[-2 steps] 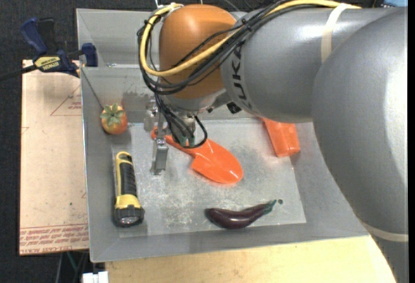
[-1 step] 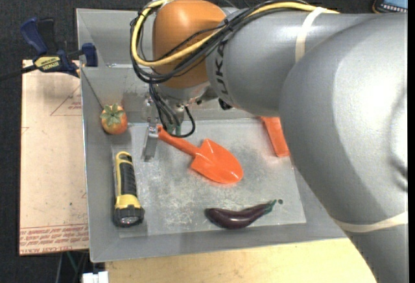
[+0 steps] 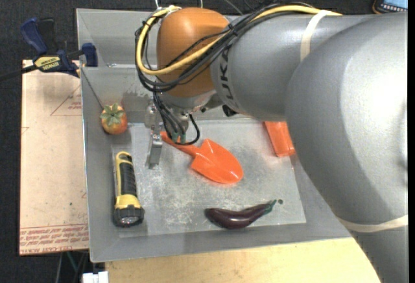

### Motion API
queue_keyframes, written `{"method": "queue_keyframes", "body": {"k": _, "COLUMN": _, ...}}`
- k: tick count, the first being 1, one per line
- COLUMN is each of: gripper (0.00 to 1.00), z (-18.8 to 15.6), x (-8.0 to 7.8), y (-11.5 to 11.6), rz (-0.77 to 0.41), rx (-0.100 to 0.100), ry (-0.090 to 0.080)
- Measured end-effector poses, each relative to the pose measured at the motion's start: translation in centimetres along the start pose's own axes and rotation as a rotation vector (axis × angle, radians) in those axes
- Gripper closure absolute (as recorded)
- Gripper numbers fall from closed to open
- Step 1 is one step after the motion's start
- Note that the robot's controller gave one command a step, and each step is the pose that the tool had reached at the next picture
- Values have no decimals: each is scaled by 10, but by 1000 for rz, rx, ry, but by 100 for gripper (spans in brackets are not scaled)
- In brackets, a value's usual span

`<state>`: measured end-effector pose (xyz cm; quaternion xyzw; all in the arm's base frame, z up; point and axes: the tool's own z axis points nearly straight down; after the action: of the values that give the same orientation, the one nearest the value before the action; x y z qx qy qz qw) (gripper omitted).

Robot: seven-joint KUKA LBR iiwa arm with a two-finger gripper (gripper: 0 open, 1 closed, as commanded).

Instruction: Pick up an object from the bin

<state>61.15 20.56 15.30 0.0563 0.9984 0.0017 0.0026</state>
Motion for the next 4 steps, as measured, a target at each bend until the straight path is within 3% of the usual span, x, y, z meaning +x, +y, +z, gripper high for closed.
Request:
{"method": "queue_keyframes", "body": {"k": 1, "gripper": 0, "z": 11, "x": 14, "y": 0, "rz": -90, "rx": 1, "ry": 2}}
{"method": "queue_keyframes", "body": {"k": 2, "gripper": 0, "z": 32, "x": 5, "y": -39, "rz": -186, "rx": 0, "ry": 1}}
{"method": "queue_keyframes", "body": {"k": 3, "gripper": 0, "z": 43, "x": -32, "y": -22, "rz": -14, "rx": -5, "ry": -1}}
{"method": "queue_keyframes", "body": {"k": 4, "gripper": 0, "z": 51, "x": -34, "y": -119, "rz": -121, "rx": 0, "ry": 3}}
